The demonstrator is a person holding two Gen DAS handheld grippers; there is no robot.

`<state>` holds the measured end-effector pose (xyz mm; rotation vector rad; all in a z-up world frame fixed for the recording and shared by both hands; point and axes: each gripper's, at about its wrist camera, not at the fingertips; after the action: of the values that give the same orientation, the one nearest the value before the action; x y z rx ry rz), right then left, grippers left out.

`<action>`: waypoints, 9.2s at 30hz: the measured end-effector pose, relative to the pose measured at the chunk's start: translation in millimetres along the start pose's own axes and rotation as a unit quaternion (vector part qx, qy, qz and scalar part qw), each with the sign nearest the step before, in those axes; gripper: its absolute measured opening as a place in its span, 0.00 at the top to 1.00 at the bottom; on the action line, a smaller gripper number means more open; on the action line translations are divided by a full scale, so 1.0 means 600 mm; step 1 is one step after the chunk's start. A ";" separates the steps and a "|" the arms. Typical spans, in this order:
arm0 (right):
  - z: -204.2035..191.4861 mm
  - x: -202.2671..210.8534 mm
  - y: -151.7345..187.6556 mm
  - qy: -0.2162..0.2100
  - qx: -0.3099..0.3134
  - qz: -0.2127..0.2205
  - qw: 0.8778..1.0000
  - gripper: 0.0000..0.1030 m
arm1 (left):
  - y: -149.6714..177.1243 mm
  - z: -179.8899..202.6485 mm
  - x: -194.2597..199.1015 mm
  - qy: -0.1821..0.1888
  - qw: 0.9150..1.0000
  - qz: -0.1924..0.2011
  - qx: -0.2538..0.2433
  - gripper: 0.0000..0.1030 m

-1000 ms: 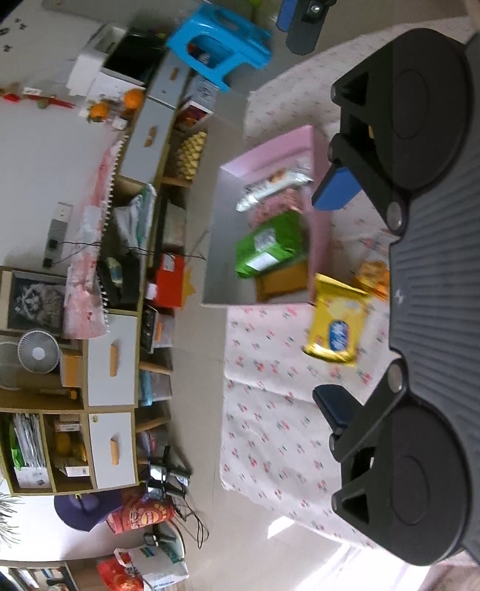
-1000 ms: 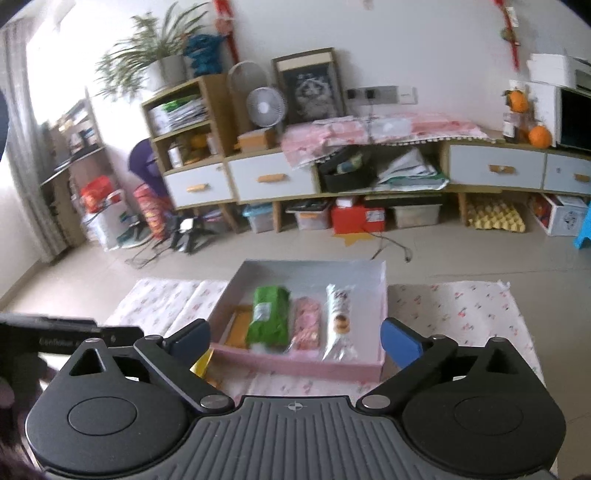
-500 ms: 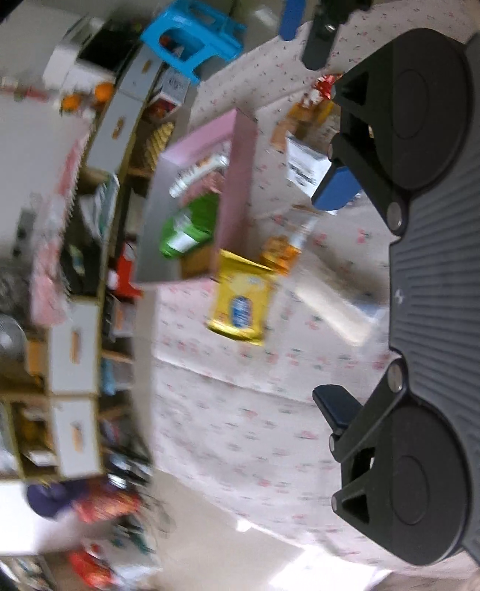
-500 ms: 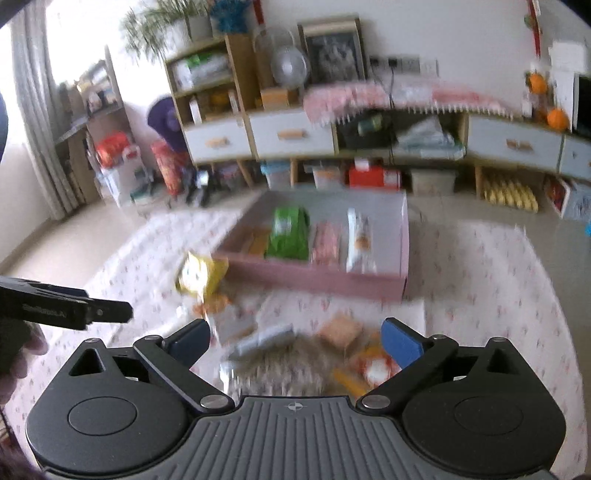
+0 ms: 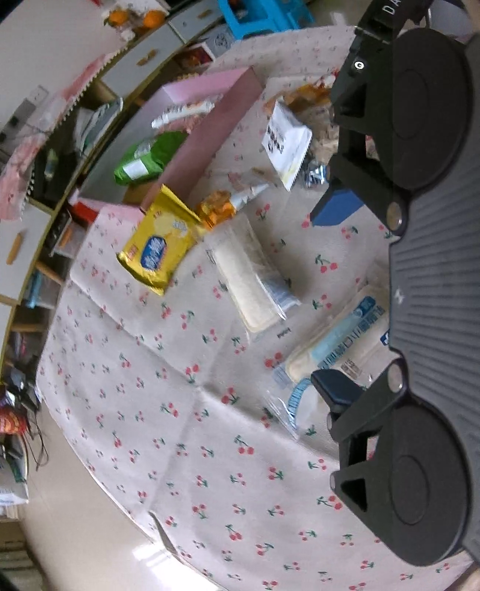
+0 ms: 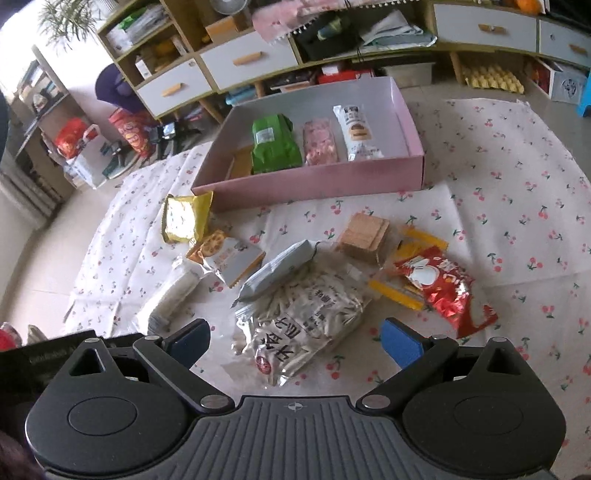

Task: Organize snacks
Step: 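Withdraw both tools from the box toward the remaining snacks, then grasp the white cream-stick pack with the left tool while the right tool grasps the clear sunflower-seed bag, then carry both packs into the pink box and open both tools, then withdraw both tools from the box back over the snacks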

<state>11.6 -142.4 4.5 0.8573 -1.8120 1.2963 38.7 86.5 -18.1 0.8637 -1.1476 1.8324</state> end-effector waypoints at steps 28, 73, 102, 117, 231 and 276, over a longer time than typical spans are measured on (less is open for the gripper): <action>0.028 -0.072 0.008 0.065 -0.036 -0.039 0.996 0.05 | 0.039 0.027 -0.031 0.065 0.993 -0.023 -0.098 0.67; 0.051 -0.037 0.011 0.042 -0.007 -0.070 0.997 0.37 | 0.052 0.046 -0.030 0.002 0.992 -0.014 -0.127 0.47; 0.069 -0.025 -0.001 0.001 -0.073 -0.060 0.996 0.35 | 0.020 0.010 0.023 0.074 0.996 -0.001 -0.040 0.79; -0.004 -0.071 0.005 0.093 -0.012 -0.026 0.995 0.26 | 0.054 -0.017 0.010 0.005 0.994 0.005 -0.109 0.77; 0.141 -0.090 -0.262 -0.029 -0.127 0.073 0.989 0.16 | -0.217 0.242 -0.106 0.156 0.978 0.067 -0.119 0.82; 0.111 0.030 -0.170 0.037 -0.089 0.076 0.992 0.11 | -0.188 0.211 -0.051 0.086 0.987 0.053 -0.128 0.03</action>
<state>76.2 -235.5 52.8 0.5775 -1.9307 1.2200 169.3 -7.2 44.7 0.4974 -1.3031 1.7579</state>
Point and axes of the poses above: each gripper's, at about its wrist camera, not at the fingertips, and x roughly against the way its jaws point, z to its right, y to its underside, and after that the axes turned 7 degrees about y, right-handed
